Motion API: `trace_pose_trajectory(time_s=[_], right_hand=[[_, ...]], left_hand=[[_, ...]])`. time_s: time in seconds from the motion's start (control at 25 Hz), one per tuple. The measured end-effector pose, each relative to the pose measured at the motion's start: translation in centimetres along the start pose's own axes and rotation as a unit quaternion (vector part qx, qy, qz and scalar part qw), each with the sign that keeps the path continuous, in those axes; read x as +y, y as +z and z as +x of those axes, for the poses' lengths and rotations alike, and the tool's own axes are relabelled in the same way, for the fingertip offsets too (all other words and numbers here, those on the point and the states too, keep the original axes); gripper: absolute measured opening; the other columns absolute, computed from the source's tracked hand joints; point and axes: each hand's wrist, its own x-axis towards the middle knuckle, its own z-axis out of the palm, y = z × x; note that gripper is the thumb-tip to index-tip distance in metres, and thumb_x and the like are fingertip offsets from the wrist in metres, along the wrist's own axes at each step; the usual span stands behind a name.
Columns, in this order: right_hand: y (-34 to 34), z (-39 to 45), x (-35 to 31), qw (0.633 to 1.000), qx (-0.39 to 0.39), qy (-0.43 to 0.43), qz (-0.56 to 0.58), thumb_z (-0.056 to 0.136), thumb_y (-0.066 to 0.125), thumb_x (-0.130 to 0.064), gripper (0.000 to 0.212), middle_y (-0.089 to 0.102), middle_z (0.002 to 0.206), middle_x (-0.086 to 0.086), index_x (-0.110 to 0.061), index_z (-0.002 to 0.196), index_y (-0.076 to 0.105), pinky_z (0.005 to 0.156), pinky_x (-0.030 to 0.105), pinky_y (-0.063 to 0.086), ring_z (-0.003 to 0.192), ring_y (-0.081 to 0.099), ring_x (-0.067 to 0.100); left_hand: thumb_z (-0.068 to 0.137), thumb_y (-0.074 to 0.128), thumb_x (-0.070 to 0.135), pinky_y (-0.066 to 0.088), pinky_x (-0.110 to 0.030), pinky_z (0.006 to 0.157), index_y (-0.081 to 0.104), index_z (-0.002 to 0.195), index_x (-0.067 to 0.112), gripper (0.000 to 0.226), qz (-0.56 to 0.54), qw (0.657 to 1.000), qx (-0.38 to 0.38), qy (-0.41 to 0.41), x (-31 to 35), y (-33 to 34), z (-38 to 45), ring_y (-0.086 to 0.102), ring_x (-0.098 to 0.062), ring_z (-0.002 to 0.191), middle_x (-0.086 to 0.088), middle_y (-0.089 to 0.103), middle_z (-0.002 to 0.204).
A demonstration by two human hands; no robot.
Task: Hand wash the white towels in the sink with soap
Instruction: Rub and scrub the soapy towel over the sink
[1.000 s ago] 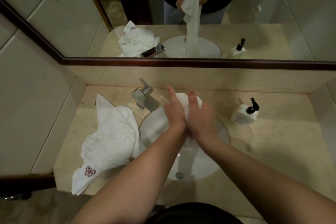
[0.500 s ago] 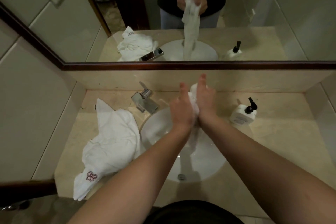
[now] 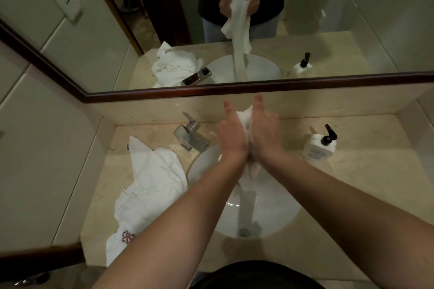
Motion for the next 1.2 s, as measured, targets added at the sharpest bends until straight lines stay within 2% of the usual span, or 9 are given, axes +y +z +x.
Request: trace_pose_trajectory(time_s=[0.08, 0.2, 0.36, 0.52, 0.64, 0.84, 1.0, 1.12, 1.2], right_hand=[[-0.3, 0.7, -0.7, 0.999, 0.026, 0.033, 0.027, 0.1, 0.03, -0.059, 0.064, 0.048, 0.049, -0.005, -0.018, 0.053, 0.043, 0.044, 0.018, 0.035, 0.035, 0.042, 0.0], [0.2, -0.9, 0.3, 1.0, -0.011, 0.011, -0.01, 0.101, 0.034, -0.054, 0.061, 0.055, 0.052, -0.005, -0.017, 0.056, 0.052, 0.043, 0.013, 0.037, 0.038, 0.049, -0.003], [-0.3, 0.5, -0.2, 0.998, 0.037, 0.049, 0.026, 0.099, 0.037, -0.058, 0.063, 0.052, 0.051, -0.004, -0.018, 0.051, 0.045, 0.053, 0.027, 0.039, 0.047, 0.05, 0.01], [-0.1, -1.5, 0.8, 1.0, -0.016, 0.021, 0.008, 0.1, 0.04, -0.054, 0.06, 0.055, 0.052, -0.003, -0.017, 0.054, 0.05, 0.049, 0.022, 0.041, 0.046, 0.053, 0.006], [-1.1, 0.2, -0.8, 0.998, 0.032, 0.052, 0.022, 0.1, 0.037, -0.057, 0.062, 0.053, 0.055, 0.0, -0.015, 0.056, 0.047, 0.056, 0.03, 0.041, 0.053, 0.052, 0.014], [-0.5, -2.3, -0.1, 1.0, -0.014, 0.015, 0.002, 0.099, 0.035, -0.056, 0.062, 0.051, 0.043, -0.008, -0.019, 0.051, 0.046, 0.046, 0.016, 0.038, 0.039, 0.047, -0.001], [-1.1, -0.4, -1.1, 0.997, 0.057, 0.046, 0.036, 0.098, 0.034, -0.06, 0.063, 0.051, 0.05, -0.004, -0.019, 0.052, 0.043, 0.052, 0.027, 0.039, 0.046, 0.049, 0.01], [-0.3, -2.1, 0.0, 0.999, 0.009, 0.028, -0.013, 0.098, 0.036, -0.059, 0.062, 0.055, 0.052, -0.004, -0.018, 0.054, 0.049, 0.05, 0.021, 0.042, 0.045, 0.053, 0.004], [-0.8, -1.4, -0.3, 1.0, 0.019, 0.023, 0.002, 0.097, 0.035, -0.062, 0.063, 0.055, 0.054, -0.001, -0.019, 0.053, 0.047, 0.058, 0.033, 0.045, 0.051, 0.054, 0.013]], left_hand=[[0.105, 0.026, 0.053, 0.048, -0.014, 0.055, 0.061, 0.082, 0.007, 0.062, 0.035, 0.999, -0.024, 0.03, -0.2, 0.2, -0.4, 0.061, -0.016, 0.061, -0.007, 0.062, 0.068], [0.102, 0.03, 0.058, 0.042, -0.019, 0.047, 0.053, 0.065, 0.014, 0.063, -0.018, 0.999, 0.012, -0.036, 0.4, -0.3, 0.3, 0.055, -0.013, 0.053, -0.001, 0.057, 0.06], [0.102, 0.031, 0.058, 0.042, -0.021, 0.049, 0.056, 0.062, 0.012, 0.065, -0.001, 1.0, -0.008, -0.021, -0.2, 0.4, -0.8, 0.057, -0.008, 0.052, 0.0, 0.06, 0.063], [0.102, 0.032, 0.059, 0.04, -0.015, 0.043, 0.053, 0.066, 0.012, 0.062, -0.026, 0.998, 0.024, -0.06, 0.6, -0.1, -0.3, 0.053, -0.01, 0.054, -0.001, 0.057, 0.065], [0.103, 0.031, 0.056, 0.041, -0.02, 0.049, 0.054, 0.063, 0.012, 0.063, 0.01, 1.0, -0.028, -0.009, -0.3, 0.7, -1.4, 0.053, -0.005, 0.047, 0.0, 0.058, 0.061], [0.104, 0.029, 0.056, 0.04, -0.028, 0.058, 0.049, 0.067, 0.023, 0.053, 0.023, 1.0, 0.003, -0.016, 1.2, -0.1, -0.2, 0.049, -0.009, 0.055, 0.002, 0.053, 0.065], [0.103, 0.03, 0.055, 0.041, -0.019, 0.046, 0.049, 0.058, 0.015, 0.064, 0.03, 0.998, -0.04, 0.038, 0.6, 0.5, -1.6, 0.051, -0.006, 0.043, 0.001, 0.054, 0.055], [0.103, 0.032, 0.057, 0.042, -0.026, 0.054, 0.046, 0.058, 0.015, 0.063, -0.023, 0.999, 0.013, -0.028, 1.2, -0.1, -1.0, 0.051, -0.011, 0.051, 0.001, 0.053, 0.057], [0.104, 0.032, 0.054, 0.042, -0.026, 0.054, 0.046, 0.057, 0.014, 0.063, -0.004, 1.0, -0.017, 0.005, 0.3, 0.1, -1.7, 0.053, -0.009, 0.048, 0.002, 0.054, 0.053]])
